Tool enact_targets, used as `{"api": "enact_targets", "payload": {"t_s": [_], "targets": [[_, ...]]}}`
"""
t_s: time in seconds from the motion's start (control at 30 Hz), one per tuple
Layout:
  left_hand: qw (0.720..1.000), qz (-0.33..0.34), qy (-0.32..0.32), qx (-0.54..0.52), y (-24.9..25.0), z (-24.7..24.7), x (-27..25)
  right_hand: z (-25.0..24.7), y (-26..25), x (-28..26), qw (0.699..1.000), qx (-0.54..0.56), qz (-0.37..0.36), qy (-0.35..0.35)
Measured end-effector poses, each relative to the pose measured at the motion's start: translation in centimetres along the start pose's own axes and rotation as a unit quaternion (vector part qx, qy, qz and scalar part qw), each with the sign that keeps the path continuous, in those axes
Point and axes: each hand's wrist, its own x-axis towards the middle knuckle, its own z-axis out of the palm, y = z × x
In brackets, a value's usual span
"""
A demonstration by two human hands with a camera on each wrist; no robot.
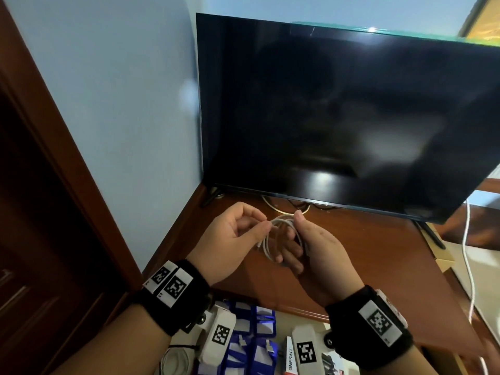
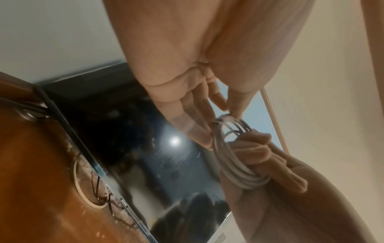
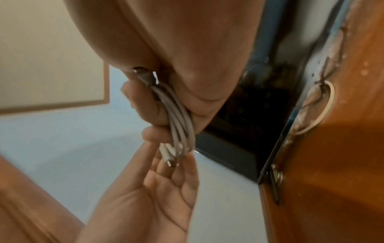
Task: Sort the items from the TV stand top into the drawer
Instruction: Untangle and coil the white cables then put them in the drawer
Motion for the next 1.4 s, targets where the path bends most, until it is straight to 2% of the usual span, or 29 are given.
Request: {"api": "enact_targets", "payload": {"t_s": [0.17,0.23,0.33,0.43,0.6,0.67,0.77,0.9,1.03,1.17,1.27,1.4], "targets": [[0.995,0.048,0.021,0.08,-0.5,-0.4,0.2,0.3,0.8,-0.2,0.982,-0.172,-0.042,0.068],[0.995,0.051,0.017,0.085,-0.7,-0.6,0.2,0.6,0.9,-0.3,0.98,-0.182,-0.03,0.08],[0.996,0.038,-0.002,0.075,-0.9,-0.8,0.5,1.6,0.8,-0.3,0.998,-0.035,0.007,0.05],[0.995,0.047,-0.016,0.089,-1.1,-1.3,1.0,2.0,0.5,-0.2,0.995,0.091,0.049,0.004],[0.977,0.108,-0.011,0.185,-1.6,-1.8,1.5,1.6,0.7,0.2,0.975,0.179,0.116,-0.06],[0.975,0.122,-0.013,0.186,-1.9,-1.7,1.4,1.4,1.0,0.4,0.962,0.223,0.139,-0.07],[0.99,0.068,-0.027,0.116,-2.1,-1.7,1.1,1.1,1.2,0.6,0.955,0.25,0.146,-0.068],[0.997,-0.001,-0.073,0.0,-1.4,-1.7,0.6,1.3,0.9,0.7,0.978,0.176,0.108,-0.012],[0.977,-0.089,-0.121,-0.155,-0.6,-2.1,0.3,1.6,0.8,0.8,0.993,0.098,0.055,0.027],[0.992,-0.069,-0.096,-0.051,0.0,-1.8,0.2,1.4,1.1,0.6,0.997,0.023,0.032,0.06],[0.994,-0.06,-0.085,-0.023,0.3,-1.9,0.1,1.5,1.4,0.5,0.996,-0.052,0.005,0.073],[0.993,-0.058,-0.1,0.007,1.0,-2.3,0.0,1.5,1.5,0.2,0.97,-0.205,-0.048,0.118]]}}
